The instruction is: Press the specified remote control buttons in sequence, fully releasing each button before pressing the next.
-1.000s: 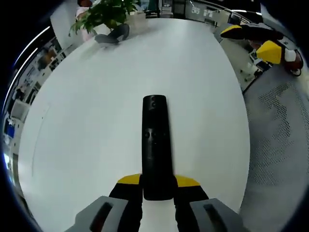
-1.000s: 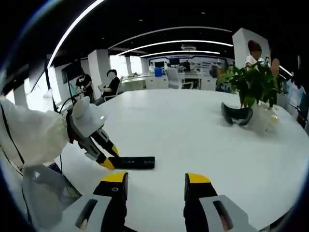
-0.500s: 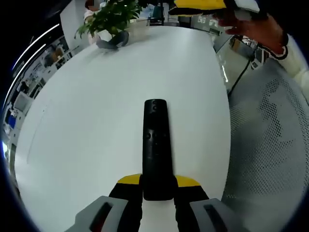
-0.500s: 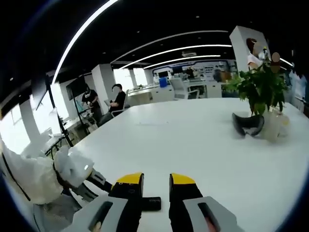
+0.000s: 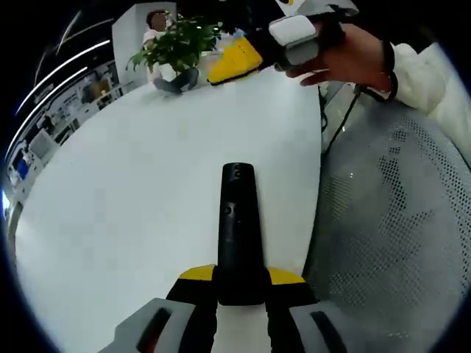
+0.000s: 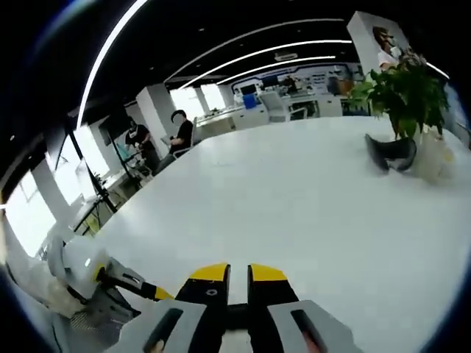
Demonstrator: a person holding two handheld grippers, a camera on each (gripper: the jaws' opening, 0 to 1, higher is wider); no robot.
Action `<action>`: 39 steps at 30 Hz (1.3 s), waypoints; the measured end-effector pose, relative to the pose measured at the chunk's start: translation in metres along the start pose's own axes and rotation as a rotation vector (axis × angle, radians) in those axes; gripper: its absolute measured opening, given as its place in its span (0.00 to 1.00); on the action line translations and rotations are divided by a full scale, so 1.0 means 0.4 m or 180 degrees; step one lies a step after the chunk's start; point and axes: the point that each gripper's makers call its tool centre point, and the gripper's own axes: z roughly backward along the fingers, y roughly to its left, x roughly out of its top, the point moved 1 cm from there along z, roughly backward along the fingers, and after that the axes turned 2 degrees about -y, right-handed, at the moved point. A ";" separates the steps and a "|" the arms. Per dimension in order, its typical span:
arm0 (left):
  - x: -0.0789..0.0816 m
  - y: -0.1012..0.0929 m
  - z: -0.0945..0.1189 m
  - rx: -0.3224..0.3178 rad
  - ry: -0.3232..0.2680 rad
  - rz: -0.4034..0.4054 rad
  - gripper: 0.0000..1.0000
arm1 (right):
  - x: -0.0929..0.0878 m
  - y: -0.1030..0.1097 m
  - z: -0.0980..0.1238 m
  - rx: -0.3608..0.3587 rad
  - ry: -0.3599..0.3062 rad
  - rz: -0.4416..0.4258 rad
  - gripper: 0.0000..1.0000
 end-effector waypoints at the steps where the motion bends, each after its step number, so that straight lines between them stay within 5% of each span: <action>1: 0.001 -0.004 -0.001 -0.0020 -0.0033 0.0010 0.23 | -0.014 0.001 -0.002 0.0007 0.0058 -0.0002 0.02; 3: 0.006 -0.035 -0.004 -0.0163 -0.0154 0.0074 0.23 | -0.037 -0.001 -0.005 -0.0007 0.0162 0.0018 0.00; 9: 0.003 -0.034 -0.001 -0.0108 -0.0158 -0.0010 0.24 | -0.048 0.004 -0.005 0.0016 0.0239 0.0021 0.00; 14: 0.001 -0.036 0.000 -0.0161 -0.0249 -0.0106 0.24 | -0.118 0.005 0.003 0.0010 0.0679 -0.0069 0.00; 22: 0.000 -0.034 -0.002 -0.0191 -0.0294 -0.0219 0.25 | -0.180 0.008 -0.010 0.0100 0.1078 -0.0391 0.00; 32: -0.005 -0.029 -0.003 -0.0185 -0.0316 -0.0310 0.25 | -0.202 0.008 -0.024 0.0009 0.1278 0.0022 0.00; 39: -0.002 -0.027 -0.005 -0.0183 -0.0329 -0.0301 0.25 | -0.219 -0.008 -0.031 -0.0036 0.1411 0.0016 0.00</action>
